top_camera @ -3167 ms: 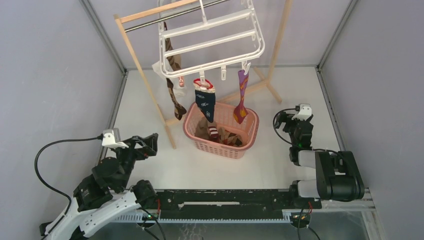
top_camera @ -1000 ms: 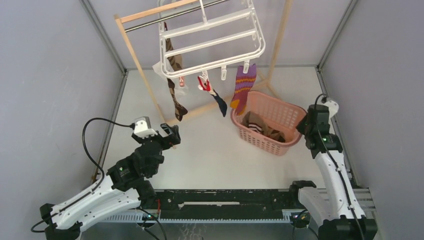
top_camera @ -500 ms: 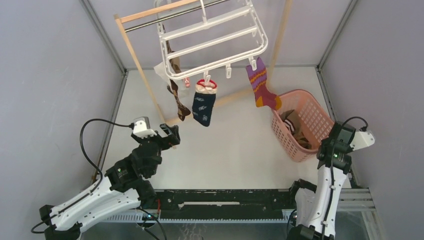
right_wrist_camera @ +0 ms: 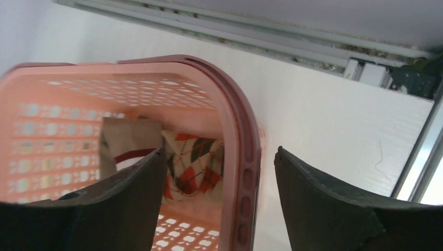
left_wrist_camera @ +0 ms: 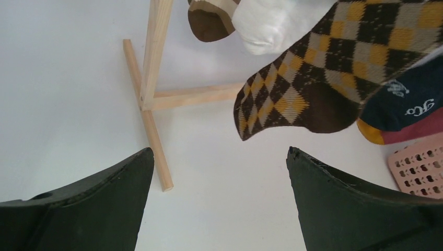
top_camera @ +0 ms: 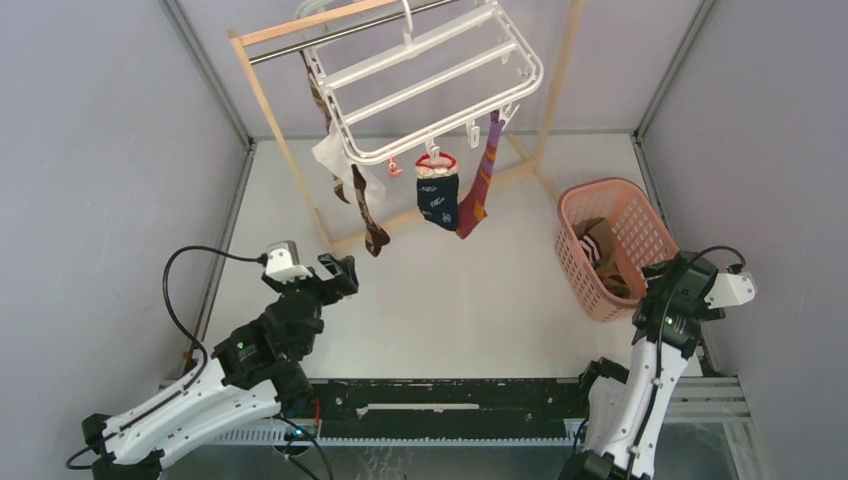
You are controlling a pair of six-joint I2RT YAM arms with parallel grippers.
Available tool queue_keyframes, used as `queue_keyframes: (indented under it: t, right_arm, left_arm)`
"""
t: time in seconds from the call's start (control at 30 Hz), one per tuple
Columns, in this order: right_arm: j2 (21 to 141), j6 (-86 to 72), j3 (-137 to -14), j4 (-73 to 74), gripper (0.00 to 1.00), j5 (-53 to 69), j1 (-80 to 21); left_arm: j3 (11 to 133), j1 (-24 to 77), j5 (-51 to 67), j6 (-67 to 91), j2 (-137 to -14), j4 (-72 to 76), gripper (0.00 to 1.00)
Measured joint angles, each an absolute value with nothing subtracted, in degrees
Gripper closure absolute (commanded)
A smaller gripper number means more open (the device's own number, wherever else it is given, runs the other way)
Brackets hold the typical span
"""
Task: Clip the socks to the hanger
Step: Move the bin to the center of the board, then adjust the clothesline at the center of the board.
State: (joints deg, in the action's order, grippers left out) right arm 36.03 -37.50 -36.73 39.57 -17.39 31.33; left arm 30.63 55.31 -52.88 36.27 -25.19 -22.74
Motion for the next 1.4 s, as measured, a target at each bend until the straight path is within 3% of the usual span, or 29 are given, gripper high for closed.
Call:
queue_keyframes:
  t: [0.07,0.2,0.47,0.53,0.7,0.77,1.13,1.4]
  right_arm:
    - [32.9,-37.3,-36.8,39.5,0.07,-17.0,30.7]
    - [28.3,-36.4,-41.9,41.6,0.06,-17.6,27.4]
    - [31.6,-35.7,-50.4,35.7,0.22,-18.0,7.8]
    - [37.6,-34.4,-51.1,33.6,0.26,-18.1,1.2]
    - [57.5,-29.6,-57.0,28.6,0.52,-17.7,-12.0]
    - [65.1,-28.3,-59.4,26.5,0.56,-16.4,-14.4]
    - [101.2,-20.1,-86.8,24.3,0.57,-11.2,-13.3]
    - [114.7,-19.9,-95.4,24.6,0.54,-7.7,-13.9]
  left_arm:
    - [30.1,55.3,-53.0,36.8,-26.0,-22.5,0.00]
    - [29.6,55.1,-52.9,39.3,-31.0,-21.7,0.00]
    - [27.4,51.9,-52.3,49.4,-41.3,-21.0,0.00]
    - [27.3,50.8,-52.2,52.6,-43.7,-21.3,0.00]
    - [26.9,48.7,-51.3,58.2,-48.2,-21.6,0.00]
    - [26.9,47.9,-50.2,59.5,-49.8,-21.6,0.00]
    - [26.9,46.7,-48.4,64.3,-54.8,-22.0,0.00]
    - [26.9,46.0,-47.8,65.1,-55.6,-22.2,0.00]
